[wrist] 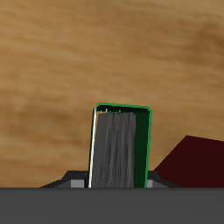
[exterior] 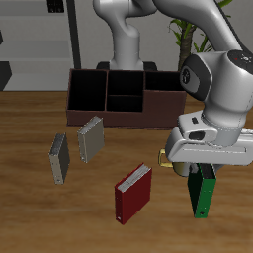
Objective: Place the green book into the back desk caddy's right compartment
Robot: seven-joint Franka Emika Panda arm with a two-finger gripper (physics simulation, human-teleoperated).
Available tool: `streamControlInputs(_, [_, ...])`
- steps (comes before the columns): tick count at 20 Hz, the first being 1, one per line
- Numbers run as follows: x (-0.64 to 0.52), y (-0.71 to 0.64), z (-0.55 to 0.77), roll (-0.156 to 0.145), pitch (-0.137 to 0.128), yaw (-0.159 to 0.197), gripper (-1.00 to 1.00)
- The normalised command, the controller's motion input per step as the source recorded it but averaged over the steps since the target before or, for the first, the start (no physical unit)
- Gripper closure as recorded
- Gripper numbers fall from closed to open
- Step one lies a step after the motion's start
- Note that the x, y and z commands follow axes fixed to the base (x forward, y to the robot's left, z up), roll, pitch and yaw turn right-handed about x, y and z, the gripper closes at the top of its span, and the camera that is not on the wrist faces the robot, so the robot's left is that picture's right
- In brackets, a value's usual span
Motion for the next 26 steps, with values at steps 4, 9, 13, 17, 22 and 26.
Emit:
streamControlInputs(4, [-0.30, -0.07, 0.54, 0.000, -0.030, 0.028, 1.00])
streamControlInputs(9, [-0.47, -0.13, 0.59, -0.006, -0.064, 0.006, 1.00])
streamControlInputs(13, [-0.51, -0.09, 0.55, 0.006, -0.054, -0.004, 1.00])
streamControlInputs(17, [-0.44, -0.11, 0.45, -0.020, -0.028, 0.012, 1.00])
streamControlInputs(22, [-0.49, -0.04, 0.36, -0.036, 0.013, 0.030, 1.00])
streamControlInputs(26, [-0.48, 0.05, 0.22, -0.014, 0.015, 0.023, 1.00])
